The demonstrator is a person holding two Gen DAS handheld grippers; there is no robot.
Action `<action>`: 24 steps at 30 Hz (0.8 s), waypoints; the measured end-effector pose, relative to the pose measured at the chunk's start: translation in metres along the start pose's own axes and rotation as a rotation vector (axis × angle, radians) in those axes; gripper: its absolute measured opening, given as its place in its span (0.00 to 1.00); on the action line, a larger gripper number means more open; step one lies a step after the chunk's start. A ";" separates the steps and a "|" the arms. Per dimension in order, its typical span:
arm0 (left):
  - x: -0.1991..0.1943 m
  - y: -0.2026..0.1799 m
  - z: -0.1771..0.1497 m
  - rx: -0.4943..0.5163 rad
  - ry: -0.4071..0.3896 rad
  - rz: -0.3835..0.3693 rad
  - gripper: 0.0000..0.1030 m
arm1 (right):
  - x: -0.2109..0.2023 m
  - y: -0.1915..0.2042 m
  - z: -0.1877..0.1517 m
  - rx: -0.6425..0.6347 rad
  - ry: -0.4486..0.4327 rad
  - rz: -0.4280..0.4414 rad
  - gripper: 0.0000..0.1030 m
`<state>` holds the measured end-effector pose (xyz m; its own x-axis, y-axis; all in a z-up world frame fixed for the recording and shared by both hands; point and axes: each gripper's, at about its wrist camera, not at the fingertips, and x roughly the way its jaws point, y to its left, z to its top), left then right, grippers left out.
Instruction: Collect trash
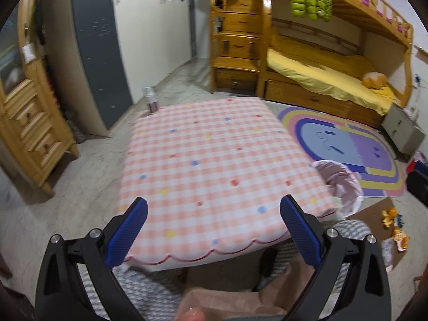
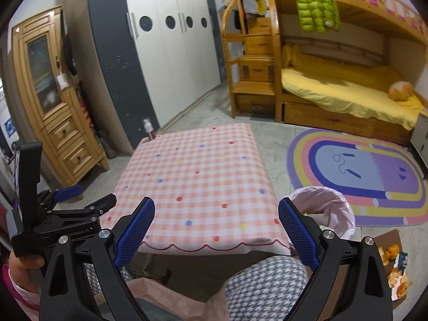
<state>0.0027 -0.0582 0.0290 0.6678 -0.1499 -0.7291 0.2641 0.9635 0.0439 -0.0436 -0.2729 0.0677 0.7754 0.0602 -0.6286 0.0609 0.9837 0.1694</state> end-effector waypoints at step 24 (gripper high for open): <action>-0.010 0.036 -0.022 -0.036 0.047 0.042 0.93 | 0.009 0.024 -0.013 -0.047 0.081 0.026 0.90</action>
<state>-0.0103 -0.0174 0.0228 0.6443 -0.0989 -0.7584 0.2105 0.9762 0.0516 -0.0438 -0.2468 0.0560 0.7231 0.0978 -0.6838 0.0101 0.9883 0.1521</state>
